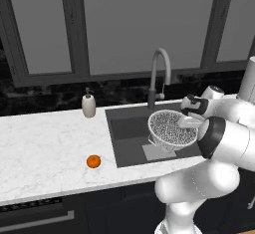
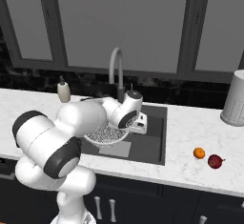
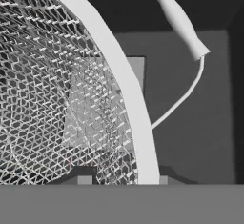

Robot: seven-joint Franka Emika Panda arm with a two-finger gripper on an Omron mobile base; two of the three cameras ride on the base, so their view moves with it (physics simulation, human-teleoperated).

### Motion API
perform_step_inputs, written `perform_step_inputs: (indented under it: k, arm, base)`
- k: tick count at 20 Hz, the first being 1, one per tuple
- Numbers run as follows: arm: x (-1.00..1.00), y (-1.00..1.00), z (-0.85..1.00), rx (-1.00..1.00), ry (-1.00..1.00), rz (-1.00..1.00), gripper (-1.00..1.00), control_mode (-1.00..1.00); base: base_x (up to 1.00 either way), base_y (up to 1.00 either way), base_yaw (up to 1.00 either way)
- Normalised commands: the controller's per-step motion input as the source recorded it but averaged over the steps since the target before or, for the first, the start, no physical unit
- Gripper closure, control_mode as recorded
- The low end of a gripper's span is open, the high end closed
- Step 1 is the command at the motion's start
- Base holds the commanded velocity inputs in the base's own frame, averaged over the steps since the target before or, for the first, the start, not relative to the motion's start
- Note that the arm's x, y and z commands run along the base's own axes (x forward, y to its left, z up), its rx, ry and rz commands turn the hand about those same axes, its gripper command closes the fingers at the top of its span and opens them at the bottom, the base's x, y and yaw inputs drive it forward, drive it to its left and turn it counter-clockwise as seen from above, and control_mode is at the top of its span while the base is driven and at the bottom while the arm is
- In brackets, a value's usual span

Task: Put the colander in the sink, put the orange, tangerine, pear in the colander, and turn on the sink faucet and pour water over the colander.

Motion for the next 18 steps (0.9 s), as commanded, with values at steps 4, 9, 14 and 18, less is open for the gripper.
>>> perform_step_inputs:
  k: [4,9,14,18]
  arm:
    - [0.42,-0.04,-0.49,0.00,0.00,0.01,1.00,-1.00]
    - [0.40,0.00,-0.48,0.00,0.00,0.02,1.00,-1.00]
    - [0.40,-0.04,-0.42,0.00,0.00,0.01,1.00,-1.00]
    - [0.23,-0.11,-0.35,0.00,0.00,0.01,1.00,-1.00]
  base:
    - [0.00,0.00,0.00]
    - [0.00,0.00,0.00]
    - [0.00,0.00,0.00]
    - [0.00,0.00,0.00]
